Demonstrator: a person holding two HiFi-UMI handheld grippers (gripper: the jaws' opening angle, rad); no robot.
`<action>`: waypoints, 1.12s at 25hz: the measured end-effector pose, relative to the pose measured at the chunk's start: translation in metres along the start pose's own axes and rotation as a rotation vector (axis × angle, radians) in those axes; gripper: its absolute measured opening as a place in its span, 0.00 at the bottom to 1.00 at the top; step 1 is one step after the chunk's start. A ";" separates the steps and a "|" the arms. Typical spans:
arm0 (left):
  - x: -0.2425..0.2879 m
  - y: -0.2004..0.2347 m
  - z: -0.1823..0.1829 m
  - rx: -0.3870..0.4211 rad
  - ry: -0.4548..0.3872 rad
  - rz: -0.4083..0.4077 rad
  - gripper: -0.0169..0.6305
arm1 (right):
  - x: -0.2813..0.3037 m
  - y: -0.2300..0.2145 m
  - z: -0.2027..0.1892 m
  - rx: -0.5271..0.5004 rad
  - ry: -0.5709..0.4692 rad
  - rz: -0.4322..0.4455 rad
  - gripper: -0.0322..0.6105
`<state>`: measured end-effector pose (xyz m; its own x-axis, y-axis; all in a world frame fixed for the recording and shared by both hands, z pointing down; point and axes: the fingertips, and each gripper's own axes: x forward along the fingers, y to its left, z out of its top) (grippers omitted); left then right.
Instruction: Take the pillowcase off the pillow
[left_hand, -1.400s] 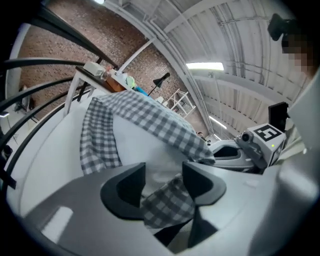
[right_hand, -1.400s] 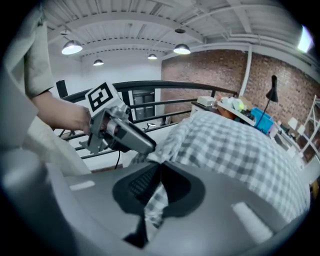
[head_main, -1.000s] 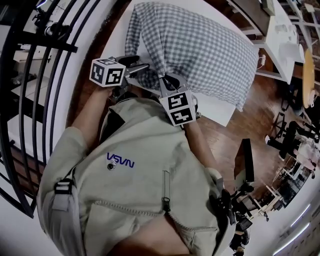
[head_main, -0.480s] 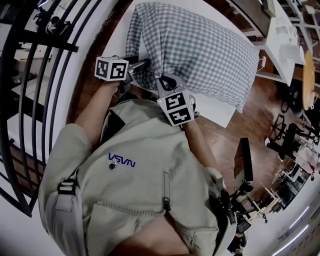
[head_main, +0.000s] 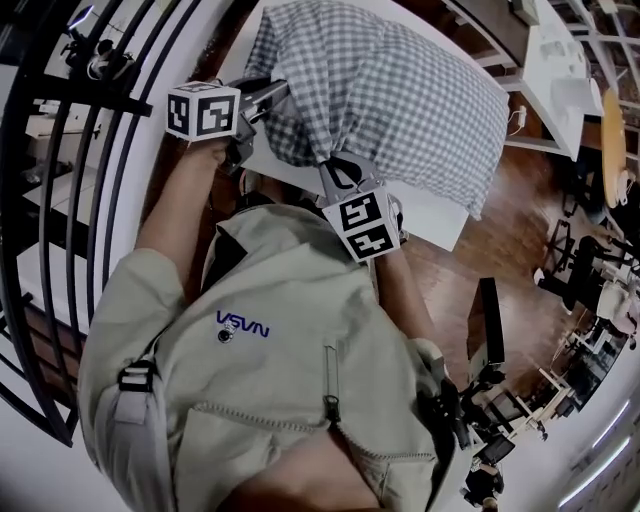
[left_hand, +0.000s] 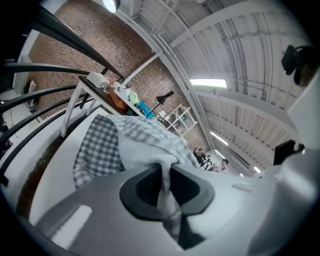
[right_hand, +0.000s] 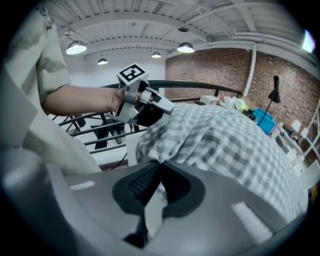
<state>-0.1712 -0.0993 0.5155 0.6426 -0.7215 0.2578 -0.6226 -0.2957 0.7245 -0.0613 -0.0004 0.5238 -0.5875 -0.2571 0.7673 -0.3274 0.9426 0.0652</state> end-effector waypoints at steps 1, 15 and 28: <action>-0.003 0.002 0.006 -0.024 -0.019 -0.001 0.07 | -0.005 -0.008 -0.005 -0.010 0.021 -0.027 0.06; 0.002 0.014 -0.040 -0.284 -0.057 -0.080 0.16 | 0.011 -0.029 -0.046 0.213 0.053 -0.022 0.11; -0.007 -0.002 -0.087 -0.232 0.086 0.000 0.06 | 0.054 0.040 -0.041 0.399 0.144 0.231 0.27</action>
<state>-0.1356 -0.0395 0.5680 0.6841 -0.6629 0.3043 -0.5101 -0.1367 0.8492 -0.0757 0.0321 0.5936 -0.5787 0.0080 0.8155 -0.4757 0.8089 -0.3455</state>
